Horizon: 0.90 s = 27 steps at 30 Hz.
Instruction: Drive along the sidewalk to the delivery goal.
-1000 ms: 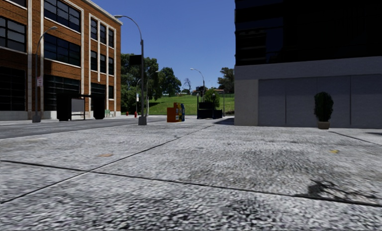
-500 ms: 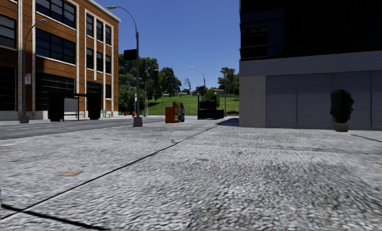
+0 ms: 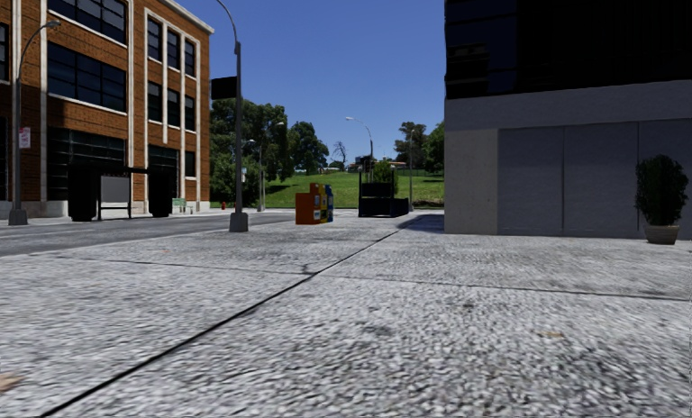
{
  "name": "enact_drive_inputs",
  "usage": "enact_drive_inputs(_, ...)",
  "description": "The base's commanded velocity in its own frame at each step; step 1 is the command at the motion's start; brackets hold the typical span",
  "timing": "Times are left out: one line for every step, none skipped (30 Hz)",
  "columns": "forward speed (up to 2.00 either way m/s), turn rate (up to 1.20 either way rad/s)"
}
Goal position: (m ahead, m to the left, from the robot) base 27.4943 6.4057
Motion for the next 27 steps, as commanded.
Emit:
enact_drive_inputs(2.00,0.00)
enact_drive_inputs(2.00,0.00)
enact_drive_inputs(2.00,0.00)
enact_drive_inputs(2.00,0.00)
enact_drive_inputs(2.00,0.00)
enact_drive_inputs(2.00,0.00)
enact_drive_inputs(2.00,0.00)
enact_drive_inputs(2.00,0.00)
enact_drive_inputs(2.00,0.00)
enact_drive_inputs(2.00,0.00)
enact_drive_inputs(2.00,0.00)
enact_drive_inputs(2.00,0.00)
enact_drive_inputs(2.00,0.00)
enact_drive_inputs(2.00,0.00)
enact_drive_inputs(2.00,0.00)
enact_drive_inputs(2.00,0.00)
enact_drive_inputs(2.00,0.00)
enact_drive_inputs(2.00,0.00)
enact_drive_inputs(2.00,0.00)
enact_drive_inputs(2.00,0.00)
enact_drive_inputs(2.00,0.00)
enact_drive_inputs(2.00,0.00)
enact_drive_inputs(2.00,0.00)
enact_drive_inputs(2.00,0.00)
enact_drive_inputs(2.00,0.00)
enact_drive_inputs(2.00,0.00)
enact_drive_inputs(2.00,0.00)
